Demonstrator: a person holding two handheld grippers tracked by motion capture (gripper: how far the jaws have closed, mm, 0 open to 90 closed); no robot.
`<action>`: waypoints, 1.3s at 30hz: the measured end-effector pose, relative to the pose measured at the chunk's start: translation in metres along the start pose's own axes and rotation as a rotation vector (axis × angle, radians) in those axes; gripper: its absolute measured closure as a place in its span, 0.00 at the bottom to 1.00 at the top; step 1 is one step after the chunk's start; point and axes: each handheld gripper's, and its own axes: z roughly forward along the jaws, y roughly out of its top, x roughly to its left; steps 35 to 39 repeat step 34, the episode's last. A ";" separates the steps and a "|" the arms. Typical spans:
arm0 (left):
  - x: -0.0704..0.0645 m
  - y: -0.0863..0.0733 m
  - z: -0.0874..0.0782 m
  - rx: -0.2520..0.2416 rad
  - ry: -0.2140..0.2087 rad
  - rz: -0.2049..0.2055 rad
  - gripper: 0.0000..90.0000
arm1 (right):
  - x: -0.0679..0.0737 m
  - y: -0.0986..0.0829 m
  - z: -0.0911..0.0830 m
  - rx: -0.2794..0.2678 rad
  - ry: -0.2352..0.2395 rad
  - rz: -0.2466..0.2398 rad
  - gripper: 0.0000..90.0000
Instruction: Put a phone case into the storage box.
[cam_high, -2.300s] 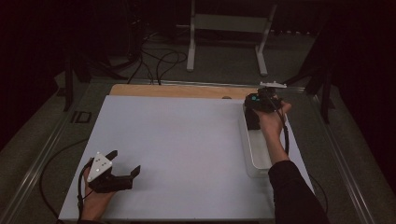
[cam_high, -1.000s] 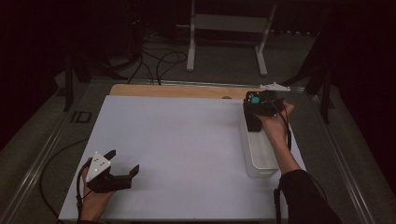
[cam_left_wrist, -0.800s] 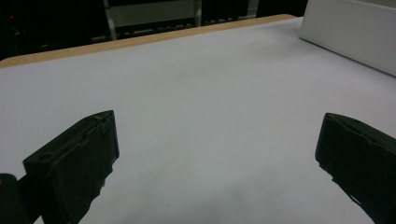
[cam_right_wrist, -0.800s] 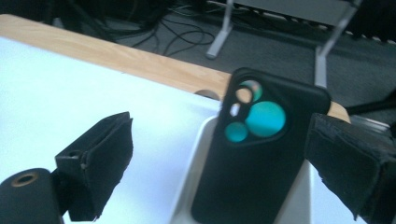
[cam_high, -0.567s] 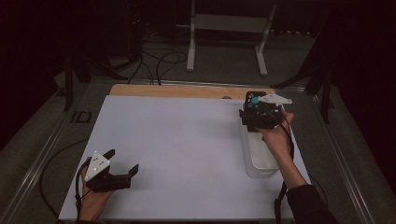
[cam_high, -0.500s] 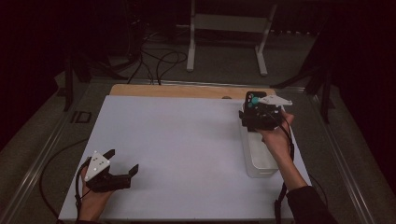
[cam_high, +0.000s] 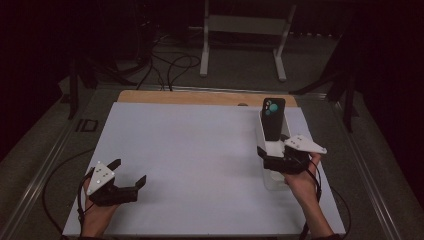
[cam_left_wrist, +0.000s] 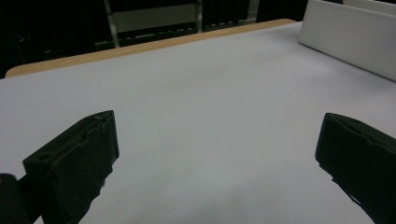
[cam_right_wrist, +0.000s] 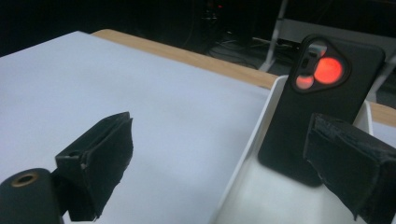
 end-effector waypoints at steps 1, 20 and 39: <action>0.000 0.000 0.000 -0.002 -0.001 0.000 0.00 | 0.001 -0.004 -0.004 -0.005 0.000 -0.005 0.09; 0.000 -0.001 -0.003 -0.034 -0.020 0.016 0.00 | 0.012 -0.060 -0.036 -0.106 0.085 0.011 0.09; 0.000 -0.005 -0.004 -0.035 -0.016 0.025 0.00 | 0.012 -0.066 -0.035 -0.117 0.082 -0.004 0.09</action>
